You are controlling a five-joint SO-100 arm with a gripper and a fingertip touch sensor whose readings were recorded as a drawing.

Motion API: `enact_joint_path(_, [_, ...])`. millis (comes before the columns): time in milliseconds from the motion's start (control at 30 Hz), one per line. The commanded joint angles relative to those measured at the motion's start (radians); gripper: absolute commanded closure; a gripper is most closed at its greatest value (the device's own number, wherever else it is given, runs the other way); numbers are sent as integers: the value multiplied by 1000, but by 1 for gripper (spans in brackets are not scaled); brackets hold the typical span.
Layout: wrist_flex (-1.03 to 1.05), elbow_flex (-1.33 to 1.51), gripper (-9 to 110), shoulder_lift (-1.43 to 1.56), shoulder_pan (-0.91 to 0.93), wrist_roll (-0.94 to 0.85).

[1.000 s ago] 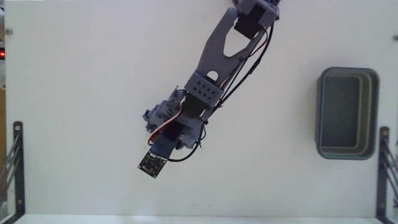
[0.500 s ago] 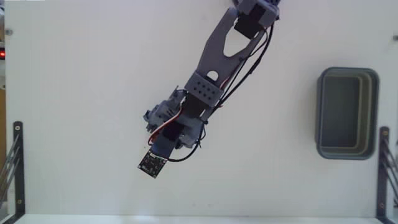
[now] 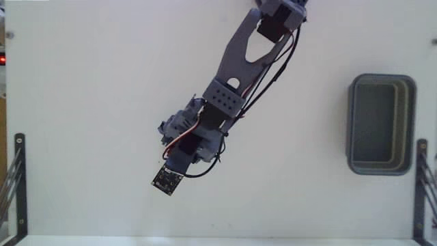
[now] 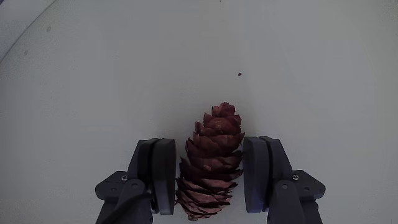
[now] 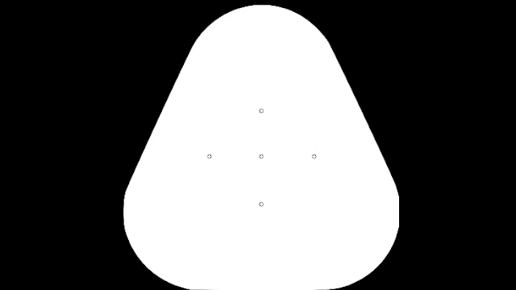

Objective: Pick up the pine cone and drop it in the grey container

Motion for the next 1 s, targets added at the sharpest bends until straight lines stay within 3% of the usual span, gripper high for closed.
enact_joint_path(0, [-22, 3, 39, 37, 26, 5])
enact_joint_path(967, [-22, 3, 47, 37, 26, 5])
